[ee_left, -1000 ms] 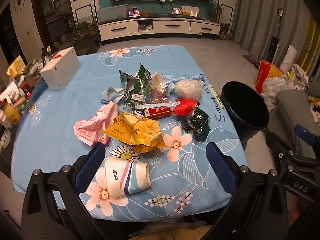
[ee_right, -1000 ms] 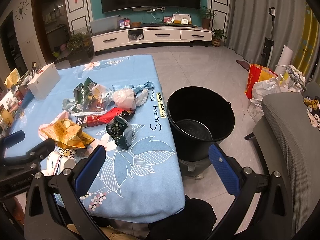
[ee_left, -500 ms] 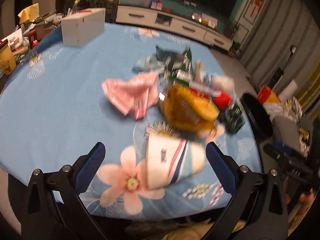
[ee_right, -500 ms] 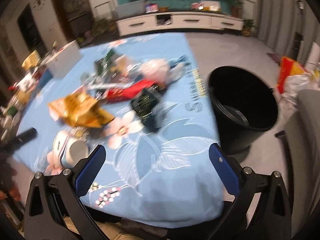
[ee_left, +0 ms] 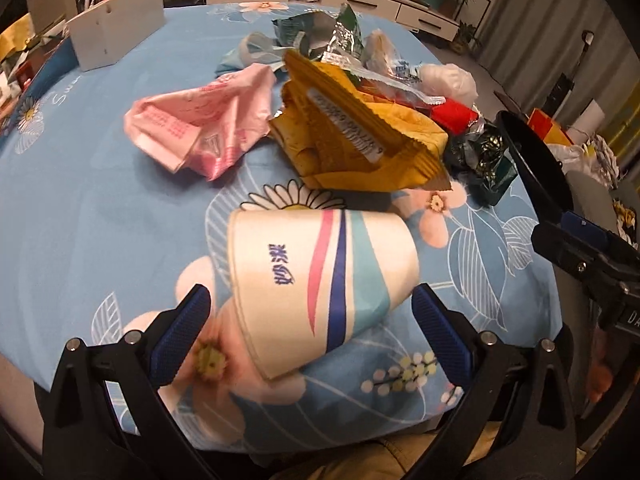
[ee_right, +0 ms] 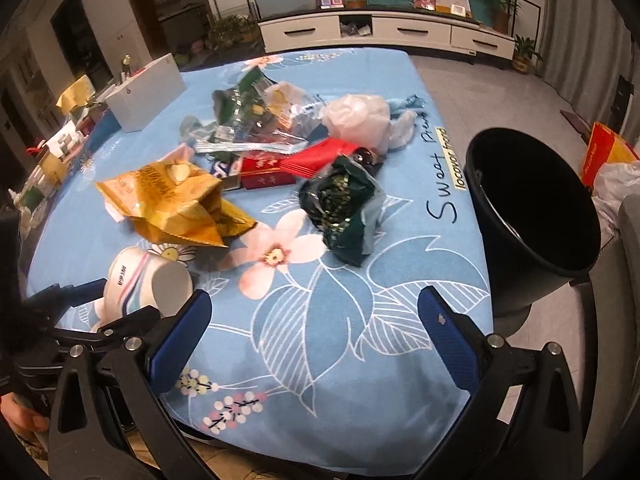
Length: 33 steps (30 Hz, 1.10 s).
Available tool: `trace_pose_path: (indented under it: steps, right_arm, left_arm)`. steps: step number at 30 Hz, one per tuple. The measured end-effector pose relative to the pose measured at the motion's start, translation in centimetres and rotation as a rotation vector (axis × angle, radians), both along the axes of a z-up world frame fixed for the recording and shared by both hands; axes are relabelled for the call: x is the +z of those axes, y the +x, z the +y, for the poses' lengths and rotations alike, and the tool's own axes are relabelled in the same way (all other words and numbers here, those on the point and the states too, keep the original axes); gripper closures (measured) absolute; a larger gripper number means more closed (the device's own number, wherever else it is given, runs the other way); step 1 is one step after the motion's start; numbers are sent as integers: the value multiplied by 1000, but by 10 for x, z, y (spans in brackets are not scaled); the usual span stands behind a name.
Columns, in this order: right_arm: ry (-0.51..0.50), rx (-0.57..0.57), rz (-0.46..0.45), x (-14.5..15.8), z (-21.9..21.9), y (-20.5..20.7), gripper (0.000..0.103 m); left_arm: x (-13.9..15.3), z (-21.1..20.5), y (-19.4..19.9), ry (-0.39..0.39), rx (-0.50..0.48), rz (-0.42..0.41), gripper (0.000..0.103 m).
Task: Collect trash
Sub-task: 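Grasp the white paper cup with the left tool while the right tool grasps the dark green bag, then carry the cup and green bag to the black bin and release both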
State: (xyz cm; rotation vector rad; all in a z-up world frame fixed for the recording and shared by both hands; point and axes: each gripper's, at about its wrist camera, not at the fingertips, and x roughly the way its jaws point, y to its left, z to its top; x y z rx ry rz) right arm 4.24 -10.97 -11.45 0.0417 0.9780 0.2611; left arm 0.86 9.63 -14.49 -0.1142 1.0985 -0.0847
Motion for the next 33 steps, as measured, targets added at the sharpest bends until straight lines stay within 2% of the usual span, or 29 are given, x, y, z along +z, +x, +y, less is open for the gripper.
trace_pose_path:
  steps: [2, 4, 5, 6, 10, 11, 12, 13, 15, 18, 20, 21, 23, 28, 33]
  right_arm:
    - [2, -12, -6, -1, -4, 4, 2]
    - [-5, -30, -21, -4, -9, 12, 2]
    - [-5, -36, -25, -4, -11, 15, 2]
    - [2, -46, -30, -7, -13, 21, 2]
    - [35, -68, -23, -15, -19, 46, 2]
    - [44, -69, -21, -15, -19, 49, 2]
    - [64, -63, -22, -17, -19, 55, 2]
    - [72, -61, -19, -19, -19, 60, 3]
    - [85, -51, -12, -23, -15, 67, 4]
    - [93, -42, 8, -30, -12, 75, 14]
    - [103, -41, 17, -32, -11, 76, 29]
    - [107, -39, 21, -33, -10, 76, 34]
    - [106, -37, 26, -34, -10, 73, 53]
    - [96, -43, 9, -29, -12, 61, 62]
    - [127, -48, -16, -12, -20, 45, 66]
  left_arm:
    - [-4, 1, 6, 1, 9, 5, 3]
    - [-4, 4, 9, -2, 23, 3, 7]
    - [-4, 6, 10, -13, 26, -2, 22]
    - [-4, 9, 12, -27, 28, -5, 32]
    - [-4, 15, 15, -46, 24, -7, 37]
    - [-3, 16, 13, -54, 23, -9, 42]
    - [-2, 18, 12, -66, 17, -15, 58]
    - [-1, 18, 12, -75, 9, -17, 66]
    - [0, 21, 9, -92, 5, -12, 70]
    - [-1, 24, 8, -131, 3, 1, 72]
    - [0, 25, 8, -148, 1, 2, 75]
    - [0, 25, 8, -159, -4, -3, 81]
    - [3, 25, 5, -178, -16, -13, 90]
    - [11, 24, -1, -205, -28, -31, 97]
    - [27, 23, -6, -198, -40, -65, 98]
